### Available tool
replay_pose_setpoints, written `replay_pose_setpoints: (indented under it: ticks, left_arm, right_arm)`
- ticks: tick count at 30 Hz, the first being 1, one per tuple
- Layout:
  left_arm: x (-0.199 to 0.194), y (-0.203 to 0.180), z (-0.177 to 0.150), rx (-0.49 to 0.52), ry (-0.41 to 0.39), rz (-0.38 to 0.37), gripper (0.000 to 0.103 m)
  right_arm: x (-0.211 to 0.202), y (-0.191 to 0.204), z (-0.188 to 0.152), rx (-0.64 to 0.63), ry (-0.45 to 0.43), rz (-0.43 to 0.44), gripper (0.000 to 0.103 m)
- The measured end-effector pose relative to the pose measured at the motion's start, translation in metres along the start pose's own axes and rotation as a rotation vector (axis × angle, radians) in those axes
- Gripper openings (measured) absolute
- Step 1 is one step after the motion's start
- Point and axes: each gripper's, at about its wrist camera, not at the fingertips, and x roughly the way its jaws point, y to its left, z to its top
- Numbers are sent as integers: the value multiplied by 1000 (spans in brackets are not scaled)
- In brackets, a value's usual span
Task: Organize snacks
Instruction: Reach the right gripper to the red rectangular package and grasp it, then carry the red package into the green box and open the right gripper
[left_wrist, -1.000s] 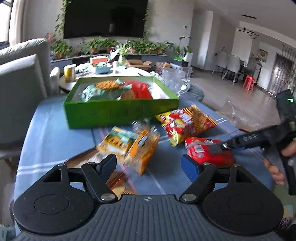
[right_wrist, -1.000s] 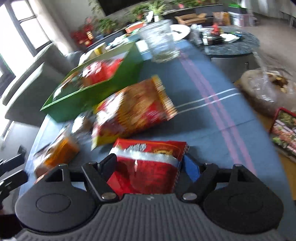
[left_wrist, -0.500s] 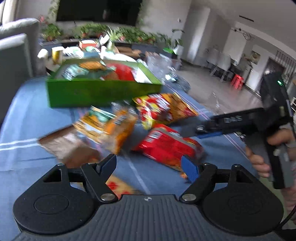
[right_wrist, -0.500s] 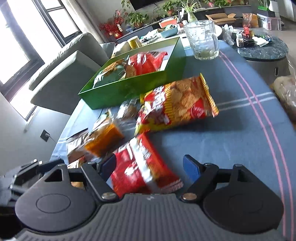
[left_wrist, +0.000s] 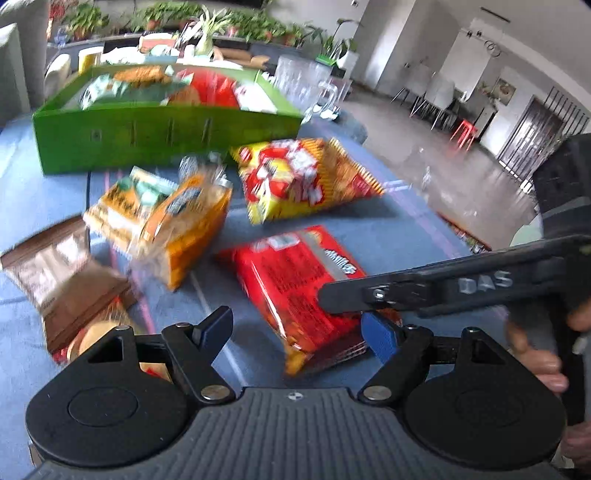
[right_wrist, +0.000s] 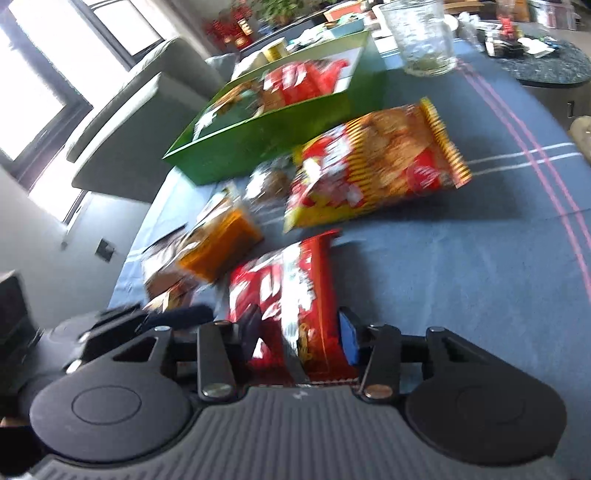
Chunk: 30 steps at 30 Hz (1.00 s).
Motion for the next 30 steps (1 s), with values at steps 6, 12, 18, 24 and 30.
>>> replay_pose_setpoints:
  ticks: [6, 12, 18, 24, 30]
  left_arm:
    - [-5, 3, -3, 2, -14, 0, 69]
    - [-4, -7, 1, 49, -26, 5, 55]
    - [-35, -18, 18, 107, -126, 5, 55]
    - [-53, -28, 58, 200, -215, 72, 55]
    - [-53, -32, 95, 258, -272, 128, 55]
  right_arm:
    - [8, 10, -3, 0, 12, 11, 63]
    - [11, 11, 0, 25, 4, 2, 63]
    - [-13, 29, 9, -42, -93, 5, 63]
    - [-33, 44, 35, -98, -213, 29, 63]
    - [-37, 47, 70, -84, -284, 47, 64]
